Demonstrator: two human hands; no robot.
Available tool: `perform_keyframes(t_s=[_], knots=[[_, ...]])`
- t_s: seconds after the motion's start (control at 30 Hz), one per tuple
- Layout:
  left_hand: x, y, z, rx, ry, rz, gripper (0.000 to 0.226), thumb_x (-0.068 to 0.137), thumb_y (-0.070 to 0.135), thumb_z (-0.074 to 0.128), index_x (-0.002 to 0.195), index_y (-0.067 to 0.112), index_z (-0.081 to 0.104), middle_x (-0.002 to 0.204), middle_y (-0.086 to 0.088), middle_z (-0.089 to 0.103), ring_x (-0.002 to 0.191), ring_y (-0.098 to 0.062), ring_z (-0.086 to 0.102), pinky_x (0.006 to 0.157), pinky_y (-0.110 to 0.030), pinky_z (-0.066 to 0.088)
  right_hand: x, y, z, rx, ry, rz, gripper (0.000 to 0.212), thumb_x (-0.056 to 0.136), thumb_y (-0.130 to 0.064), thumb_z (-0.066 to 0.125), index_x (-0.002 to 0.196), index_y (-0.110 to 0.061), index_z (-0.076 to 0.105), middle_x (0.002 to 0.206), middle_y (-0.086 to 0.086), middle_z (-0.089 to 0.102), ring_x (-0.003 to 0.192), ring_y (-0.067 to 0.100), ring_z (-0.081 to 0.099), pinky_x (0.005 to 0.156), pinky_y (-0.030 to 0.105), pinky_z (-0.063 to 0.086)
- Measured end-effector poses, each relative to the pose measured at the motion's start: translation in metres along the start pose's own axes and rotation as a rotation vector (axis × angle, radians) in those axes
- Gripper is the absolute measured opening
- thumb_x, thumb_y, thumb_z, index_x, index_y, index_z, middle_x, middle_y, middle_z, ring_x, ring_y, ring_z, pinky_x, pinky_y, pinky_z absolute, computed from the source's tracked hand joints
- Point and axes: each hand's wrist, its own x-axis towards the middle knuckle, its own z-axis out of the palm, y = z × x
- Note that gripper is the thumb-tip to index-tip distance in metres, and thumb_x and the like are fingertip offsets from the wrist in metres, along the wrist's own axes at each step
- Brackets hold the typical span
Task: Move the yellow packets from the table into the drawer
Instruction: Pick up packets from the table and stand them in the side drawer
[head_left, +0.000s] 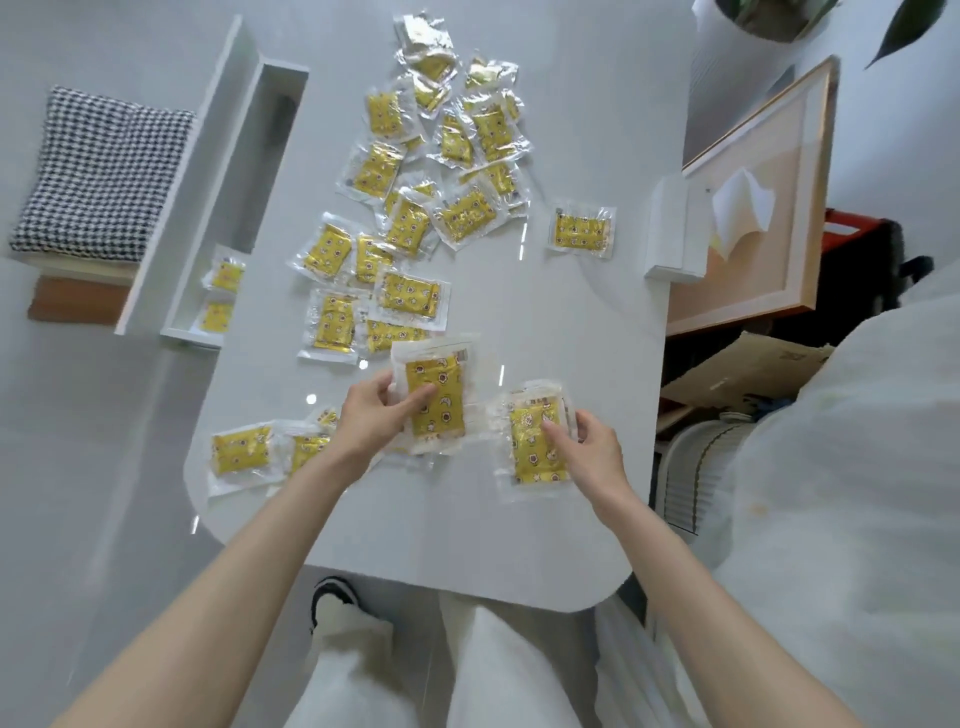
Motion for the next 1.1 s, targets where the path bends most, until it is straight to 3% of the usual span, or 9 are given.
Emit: perform_keyframes(t_s=[0.1, 0.2, 0.33, 0.47, 0.6, 0.8, 0.9, 0.97, 1.1], knots=[[-0.042, 0.004, -0.034, -0.131, 0.077, -0.012, 0.027, 0.083, 0.026, 0.071, 0.105, 0.012, 0.066, 0.081, 0.004, 0.070, 0.063, 0.003, 0.066, 0.054, -0.008, 0.047, -0.030, -0.022, 0.006, 0.040, -0.014, -0.005, 0.012, 0.092, -0.027, 0.062, 0.085, -0.017, 0.064, 0.085, 0.000, 0.068, 0.084, 0.017, 0.064, 0.070, 0.024, 0.050], [-0.080, 0.005, -0.072, -0.200, 0.099, -0.012, 0.029, 0.084, 0.024, 0.070, 0.110, 0.012, 0.064, 0.094, -0.001, 0.072, 0.078, -0.006, 0.069, 0.061, -0.013, 0.050, -0.063, -0.046, 0.025, 0.070, -0.047, 0.000, 0.020, 0.091, -0.031, 0.063, 0.097, -0.012, 0.067, 0.100, 0.008, 0.070, 0.092, 0.018, 0.064, 0.076, 0.025, 0.048], [-0.119, -0.001, -0.127, -0.265, 0.112, 0.016, 0.021, 0.084, 0.021, 0.069, 0.104, 0.014, 0.063, 0.097, -0.001, 0.072, 0.086, -0.016, 0.069, 0.063, -0.016, 0.053, -0.104, -0.073, 0.067, 0.096, -0.080, -0.036, 0.017, 0.092, -0.029, 0.062, 0.097, -0.015, 0.069, 0.098, 0.006, 0.072, 0.094, 0.018, 0.067, 0.084, 0.032, 0.051], [-0.149, -0.022, -0.196, -0.283, 0.128, 0.032, 0.027, 0.083, 0.023, 0.071, 0.105, 0.011, 0.065, 0.099, -0.005, 0.072, 0.088, -0.020, 0.069, 0.064, -0.018, 0.052, -0.151, -0.096, 0.123, 0.098, -0.084, -0.076, 0.016, 0.092, -0.030, 0.062, 0.096, -0.015, 0.067, 0.090, 0.000, 0.069, 0.087, 0.011, 0.064, 0.073, 0.021, 0.047], [-0.176, -0.040, -0.278, -0.298, 0.132, 0.029, 0.035, 0.081, 0.022, 0.074, 0.110, 0.006, 0.062, 0.099, -0.006, 0.072, 0.086, -0.018, 0.071, 0.064, -0.021, 0.054, -0.198, -0.112, 0.186, 0.139, -0.061, -0.091, 0.017, 0.092, -0.030, 0.062, 0.098, -0.014, 0.066, 0.094, 0.001, 0.069, 0.090, 0.013, 0.063, 0.069, 0.021, 0.046], [-0.193, -0.039, -0.380, -0.342, 0.117, 0.057, 0.019, 0.079, 0.019, 0.075, 0.095, 0.017, 0.064, 0.094, -0.003, 0.073, 0.085, -0.018, 0.071, 0.070, -0.030, 0.058, -0.245, -0.138, 0.271, 0.175, -0.036, -0.076, 0.052, 0.090, -0.036, 0.063, 0.110, 0.012, 0.053, 0.114, 0.031, 0.058, 0.083, 0.023, 0.059, 0.067, 0.029, 0.037], [-0.188, -0.029, -0.415, -0.335, 0.104, 0.055, 0.019, 0.080, 0.019, 0.074, 0.097, 0.015, 0.066, 0.095, -0.002, 0.073, 0.085, -0.017, 0.070, 0.072, -0.029, 0.056, -0.252, -0.162, 0.302, 0.204, -0.015, -0.026, 0.042, 0.094, -0.032, 0.059, 0.103, 0.009, 0.056, 0.094, 0.014, 0.062, 0.079, 0.015, 0.052, 0.064, 0.025, 0.038], [-0.181, -0.022, -0.436, -0.310, 0.081, 0.048, 0.018, 0.081, 0.021, 0.072, 0.097, 0.013, 0.067, 0.096, -0.003, 0.072, 0.086, -0.017, 0.070, 0.074, -0.030, 0.056, -0.253, -0.180, 0.322, 0.241, -0.009, 0.025, 0.029, 0.095, -0.032, 0.058, 0.097, -0.003, 0.056, 0.088, 0.002, 0.060, 0.087, 0.016, 0.054, 0.071, 0.027, 0.041], [-0.153, -0.011, -0.472, -0.283, 0.059, 0.043, 0.022, 0.083, 0.021, 0.070, 0.102, 0.009, 0.066, 0.094, -0.002, 0.071, 0.083, -0.013, 0.069, 0.062, -0.020, 0.055, -0.238, -0.210, 0.358, 0.310, 0.013, 0.064, 0.024, 0.093, -0.036, 0.059, 0.106, -0.017, 0.065, 0.106, 0.002, 0.068, 0.106, 0.024, 0.062, 0.078, 0.034, 0.046]])
